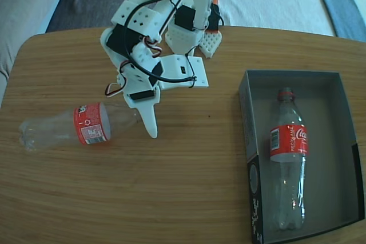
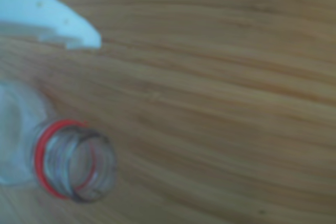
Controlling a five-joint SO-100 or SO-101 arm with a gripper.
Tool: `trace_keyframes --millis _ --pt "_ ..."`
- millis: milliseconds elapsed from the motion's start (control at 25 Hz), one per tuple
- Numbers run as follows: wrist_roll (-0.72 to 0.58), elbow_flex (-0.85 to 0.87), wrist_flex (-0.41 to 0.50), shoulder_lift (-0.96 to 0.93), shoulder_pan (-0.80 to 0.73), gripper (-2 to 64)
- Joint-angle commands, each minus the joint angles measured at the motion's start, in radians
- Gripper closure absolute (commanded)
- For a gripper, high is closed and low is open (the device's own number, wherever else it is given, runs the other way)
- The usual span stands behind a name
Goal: Grasp the bottles and put them in the box.
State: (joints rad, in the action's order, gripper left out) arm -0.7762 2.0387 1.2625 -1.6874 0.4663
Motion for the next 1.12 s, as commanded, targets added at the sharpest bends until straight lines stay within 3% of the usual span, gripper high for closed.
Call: trace_keyframes --millis 0,200,360,600,1080 --pt "-0.005 -0.006 -0.023 -0.028 -0.005 0.9" --pt "-0.015 -0.012 -0.083 -0.028 -0.006 0.9" --pt "-0.087 -0.011 -0.084 -0.012 -0.008 1.0" --pt "-0.08 -0.077 -0.084 0.084 -0.008 1.0" --pt "-0.08 -0.181 -0.083 0.106 -0.061 1.0"
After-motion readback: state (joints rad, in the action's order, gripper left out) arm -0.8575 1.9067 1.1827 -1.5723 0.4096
